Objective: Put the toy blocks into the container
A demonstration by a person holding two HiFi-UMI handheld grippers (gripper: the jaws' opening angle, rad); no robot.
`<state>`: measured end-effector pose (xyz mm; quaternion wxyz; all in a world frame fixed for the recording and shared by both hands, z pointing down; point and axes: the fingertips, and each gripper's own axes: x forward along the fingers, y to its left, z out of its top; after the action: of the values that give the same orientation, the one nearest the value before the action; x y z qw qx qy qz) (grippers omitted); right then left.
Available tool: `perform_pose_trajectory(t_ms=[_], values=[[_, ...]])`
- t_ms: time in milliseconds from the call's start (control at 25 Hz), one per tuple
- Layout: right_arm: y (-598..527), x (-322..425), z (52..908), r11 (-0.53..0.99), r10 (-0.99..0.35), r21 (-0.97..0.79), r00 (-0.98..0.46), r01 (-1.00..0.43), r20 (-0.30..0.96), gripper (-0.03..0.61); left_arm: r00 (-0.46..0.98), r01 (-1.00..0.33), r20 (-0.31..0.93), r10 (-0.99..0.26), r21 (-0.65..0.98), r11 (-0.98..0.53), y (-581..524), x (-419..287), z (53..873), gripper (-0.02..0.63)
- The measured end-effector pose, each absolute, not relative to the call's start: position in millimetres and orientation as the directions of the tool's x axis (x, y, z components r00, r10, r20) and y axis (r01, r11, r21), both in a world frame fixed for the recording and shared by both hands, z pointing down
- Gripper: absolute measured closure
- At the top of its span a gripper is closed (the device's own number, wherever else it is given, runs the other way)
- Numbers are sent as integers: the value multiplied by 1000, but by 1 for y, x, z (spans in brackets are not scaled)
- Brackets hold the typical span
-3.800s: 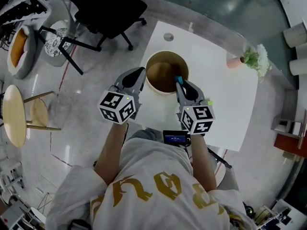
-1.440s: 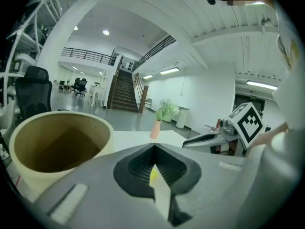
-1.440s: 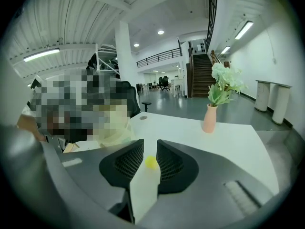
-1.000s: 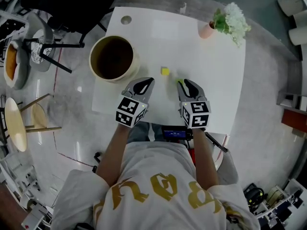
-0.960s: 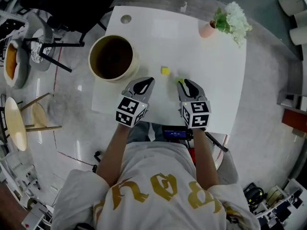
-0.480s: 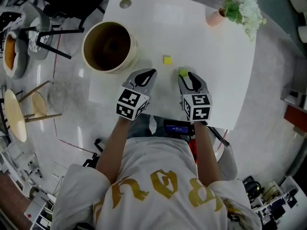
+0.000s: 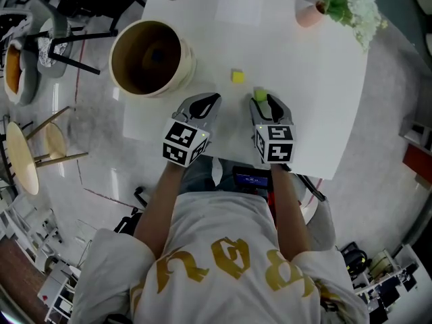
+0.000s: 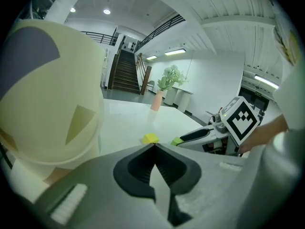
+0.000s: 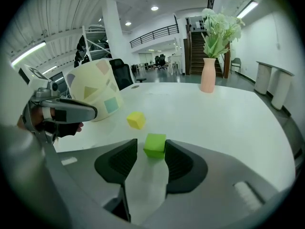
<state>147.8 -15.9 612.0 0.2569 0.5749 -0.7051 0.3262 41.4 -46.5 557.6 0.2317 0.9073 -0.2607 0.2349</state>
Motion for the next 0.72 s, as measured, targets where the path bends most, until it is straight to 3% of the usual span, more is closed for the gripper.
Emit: perform_pose_trajectory(t_ms=[200, 280, 720], values=[[-18, 149, 618, 125, -642, -156, -199, -980, 741, 387, 750, -591, 548, -370, 306, -746, -47, 40, 561, 614], [-19, 151, 619, 120, -642, -152, -194, -981, 742, 420, 750, -594, 548, -372, 309, -743, -47, 40, 562, 614], [-18, 152, 618, 141, -637, -143, -200, -980, 744, 422, 754, -592, 537, -379, 305, -746, -48, 46, 557, 612]])
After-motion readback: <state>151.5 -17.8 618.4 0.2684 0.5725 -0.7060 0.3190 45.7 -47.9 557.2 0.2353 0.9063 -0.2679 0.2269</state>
